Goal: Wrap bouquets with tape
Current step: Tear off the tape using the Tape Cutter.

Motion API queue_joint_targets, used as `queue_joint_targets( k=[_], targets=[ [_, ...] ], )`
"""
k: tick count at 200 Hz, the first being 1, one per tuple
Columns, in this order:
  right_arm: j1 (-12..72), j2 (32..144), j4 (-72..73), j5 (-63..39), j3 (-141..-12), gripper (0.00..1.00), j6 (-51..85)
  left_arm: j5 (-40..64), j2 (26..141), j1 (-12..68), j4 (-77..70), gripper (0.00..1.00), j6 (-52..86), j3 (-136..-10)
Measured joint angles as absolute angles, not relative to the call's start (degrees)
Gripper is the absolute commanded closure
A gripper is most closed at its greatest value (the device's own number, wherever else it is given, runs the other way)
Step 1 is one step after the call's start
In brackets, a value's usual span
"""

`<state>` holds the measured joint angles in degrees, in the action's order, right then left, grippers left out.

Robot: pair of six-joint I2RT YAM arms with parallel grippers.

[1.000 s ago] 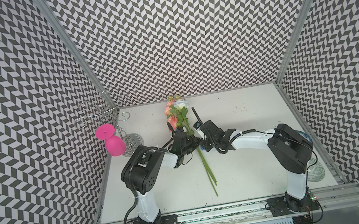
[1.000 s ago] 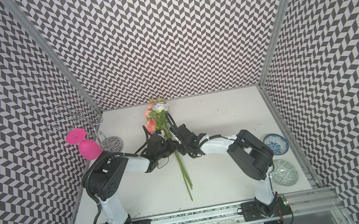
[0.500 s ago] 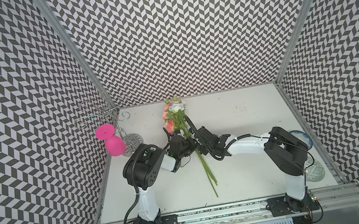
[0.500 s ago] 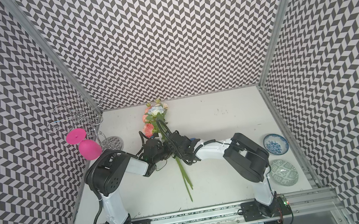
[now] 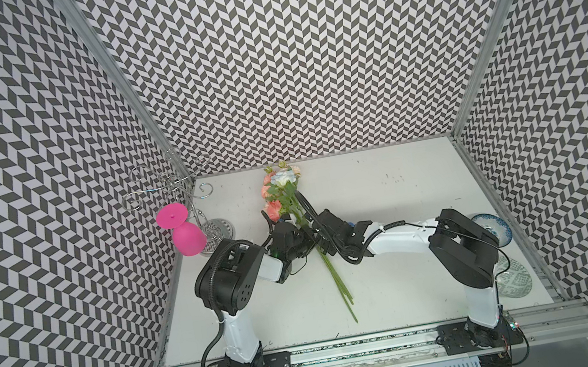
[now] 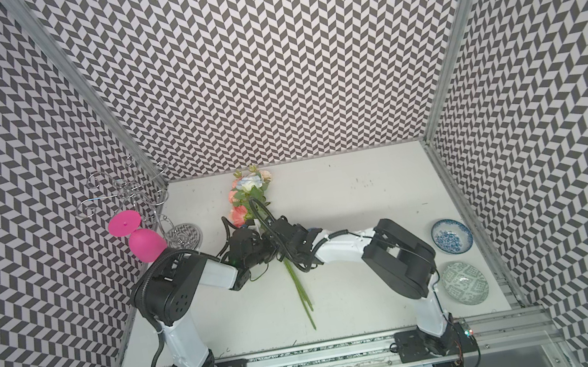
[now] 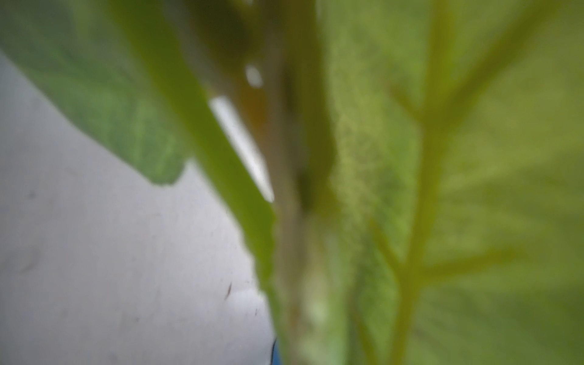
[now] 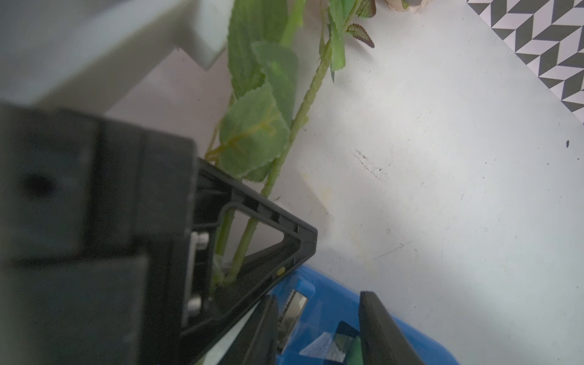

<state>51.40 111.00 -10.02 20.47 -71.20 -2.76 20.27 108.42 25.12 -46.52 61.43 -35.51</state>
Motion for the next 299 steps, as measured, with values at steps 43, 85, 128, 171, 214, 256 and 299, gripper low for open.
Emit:
queue_joint_targets(
  k=[43,85,128,171,214,256,299],
  targets=[
    [50.83,111.98,-14.52,17.47,-74.48,0.54,-3.66,19.62,109.62,26.0,-47.81,1.0,62.92,-35.55],
    [46.74,111.98,-18.85,7.31,-77.28,0.5,-0.73,19.14,110.48,26.52,-48.36,1.0,64.49,-36.18],
    [44.58,111.9,-22.46,3.49,-83.33,0.49,-0.03,18.7,112.66,27.99,-52.16,1.0,66.83,-36.21],
    [45.1,112.09,-27.62,3.22,-85.84,0.42,-1.06,18.41,113.36,28.01,-53.45,1.0,67.02,-36.25],
    [45.04,115.44,-32.95,5.19,-87.07,0.42,-1.28,15.46,112.79,28.71,-46.17,1.0,61.78,-39.7],
    [45.1,116.79,-33.89,7.05,-88.73,0.42,-2.17,14.24,112.16,28.8,-44.25,1.0,60.27,-40.05],
    [45.54,117.36,-33.69,6.68,-88.99,0.42,-2.0,15.59,111.98,28.14,-47.86,1.0,62.0,-37.85]
  ],
)
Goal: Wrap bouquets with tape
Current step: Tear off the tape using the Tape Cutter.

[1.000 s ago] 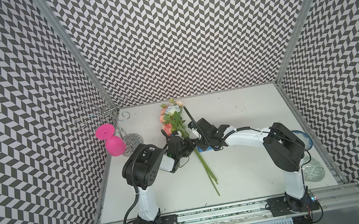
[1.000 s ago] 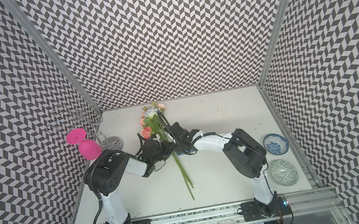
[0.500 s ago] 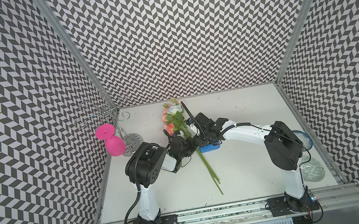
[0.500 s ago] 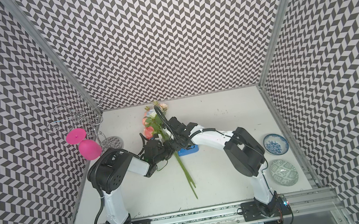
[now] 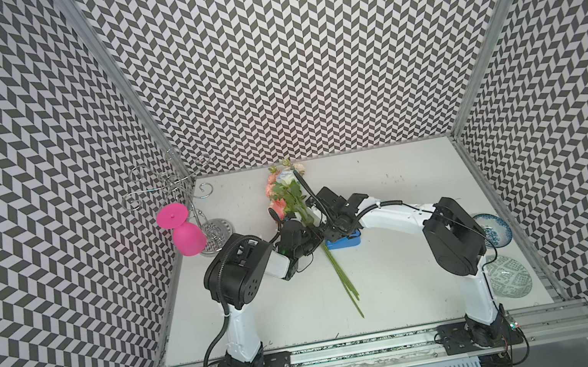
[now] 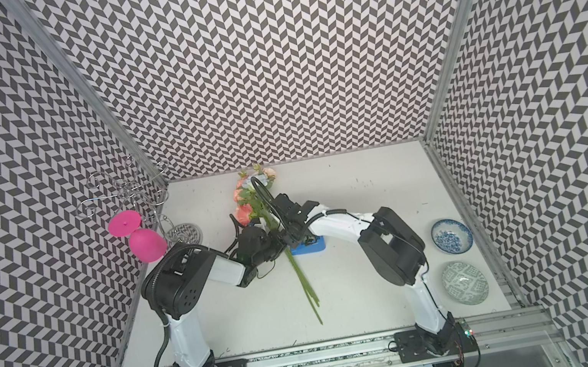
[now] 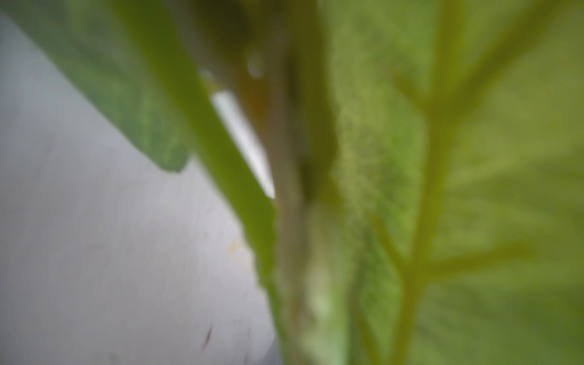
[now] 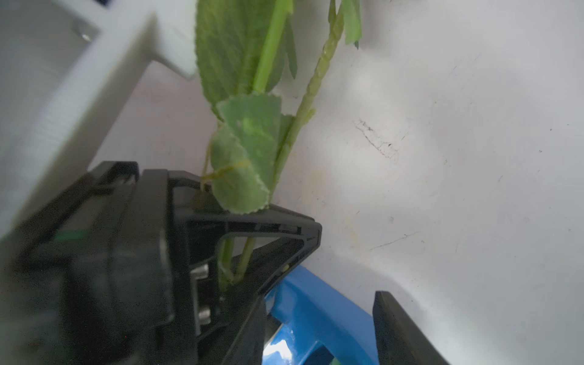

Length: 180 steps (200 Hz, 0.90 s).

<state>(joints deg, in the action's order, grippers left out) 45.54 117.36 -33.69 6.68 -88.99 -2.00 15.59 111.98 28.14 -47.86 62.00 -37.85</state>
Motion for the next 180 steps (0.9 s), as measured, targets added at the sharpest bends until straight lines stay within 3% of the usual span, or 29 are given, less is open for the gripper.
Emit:
queue_joint_targets(
  k=[54,68,78,96,180],
  targets=[
    [43.92,114.98,-31.59,2.33,-86.13,0.38,-1.13,17.39,111.81,27.59,-51.09,1.0,63.99,-35.64],
    [43.62,114.87,-32.53,1.43,-87.26,0.38,-1.56,16.71,111.26,27.57,-49.76,0.86,63.61,-35.68],
    [43.48,114.87,-32.58,0.99,-87.83,0.38,-1.96,16.6,111.22,27.49,-50.0,0.85,63.53,-35.51],
    [43.86,114.89,-32.73,0.6,-88.12,0.38,-2.39,17.23,111.22,26.65,-51.59,0.94,64.47,-34.35],
    [46.0,117.23,-33.5,3.27,-88.23,0.39,-2.04,18.57,111.59,25.91,-55.72,1.0,66.63,-32.73]
  ],
)
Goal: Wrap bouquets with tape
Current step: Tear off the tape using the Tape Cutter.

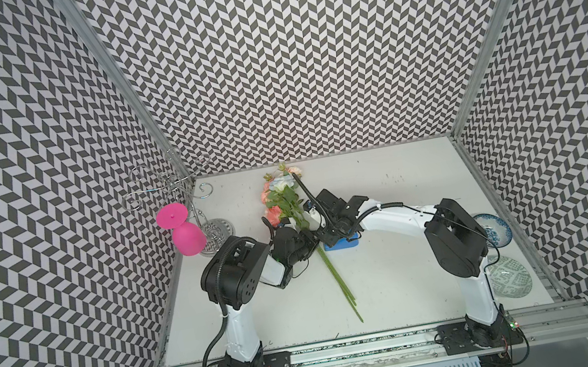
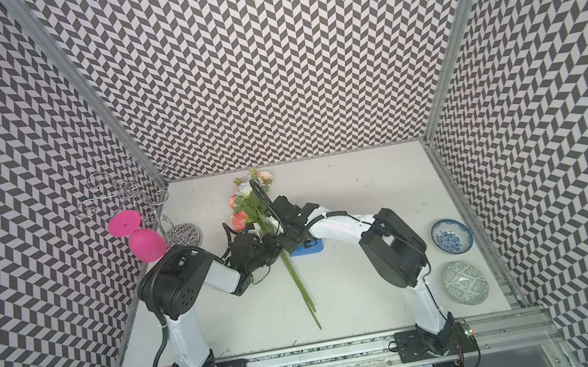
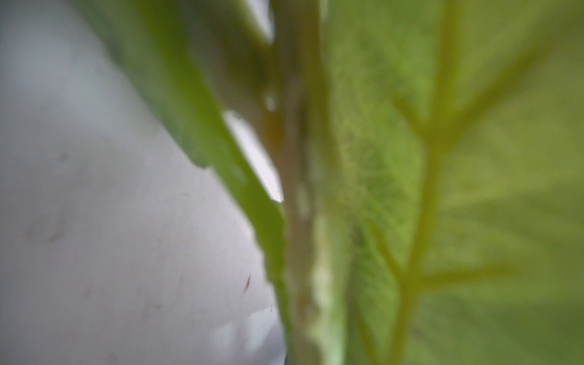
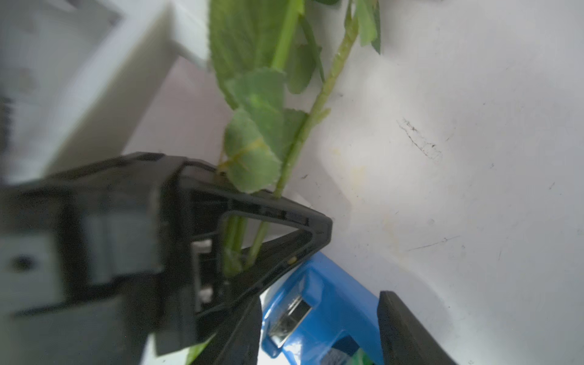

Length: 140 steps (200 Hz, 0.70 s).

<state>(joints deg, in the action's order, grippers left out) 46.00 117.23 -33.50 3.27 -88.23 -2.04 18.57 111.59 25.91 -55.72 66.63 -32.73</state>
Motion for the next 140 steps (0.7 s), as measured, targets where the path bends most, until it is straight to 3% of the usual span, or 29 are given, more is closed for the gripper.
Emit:
queue_joint_targets(
  k=[86,140],
  targets=[
    [49.28,123.15,-42.15,13.47,-97.1,0.41,0.51,19.38,114.32,25.1,-64.25,1.0,71.05,-31.11],
    [49.98,123.92,-40.64,18.81,-92.79,0.39,1.56,20.25,114.3,24.73,-64.93,1.0,71.46,-30.59]
  ],
)
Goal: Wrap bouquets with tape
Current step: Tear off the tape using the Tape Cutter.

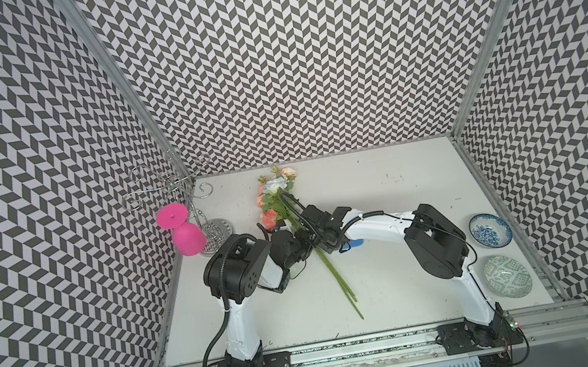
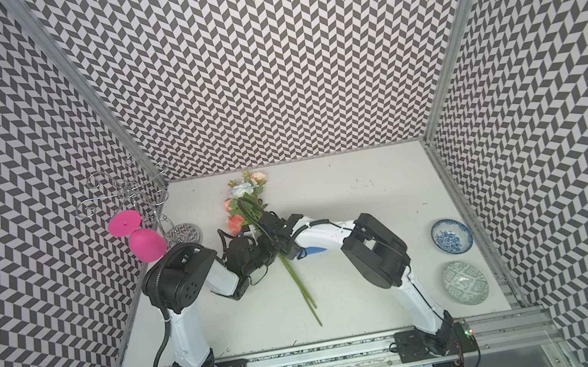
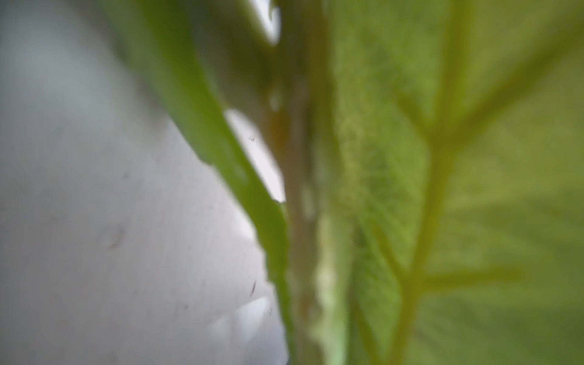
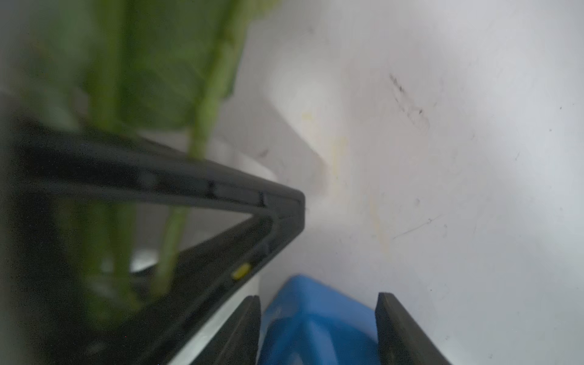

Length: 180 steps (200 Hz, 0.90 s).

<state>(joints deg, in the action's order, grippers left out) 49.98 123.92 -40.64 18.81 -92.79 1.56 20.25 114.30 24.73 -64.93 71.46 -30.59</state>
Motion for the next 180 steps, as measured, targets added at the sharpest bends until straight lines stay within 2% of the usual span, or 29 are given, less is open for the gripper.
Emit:
queue_joint_targets(
  k=[57,78,139,180],
  targets=[
    [46.3,123.81,-41.12,8.93,-103.66,0.38,-1.32,19.86,110.93,24.18,-57.04,1.0,67.53,-32.38],
    [43.81,120.7,-39.22,3.03,-103.46,0.37,-1.39,20.14,109.58,23.86,-53.69,1.0,65.93,-34.65],
    [31.38,95.29,-22.85,-22.22,-75.88,0.36,3.31,21.17,103.72,23.81,-43.27,1.0,60.29,-42.89],
    [32.49,91.22,-9.67,-35.0,-63.48,0.37,8.86,23.0,98.39,23.92,-38.48,1.0,56.88,-47.07]
  ],
)
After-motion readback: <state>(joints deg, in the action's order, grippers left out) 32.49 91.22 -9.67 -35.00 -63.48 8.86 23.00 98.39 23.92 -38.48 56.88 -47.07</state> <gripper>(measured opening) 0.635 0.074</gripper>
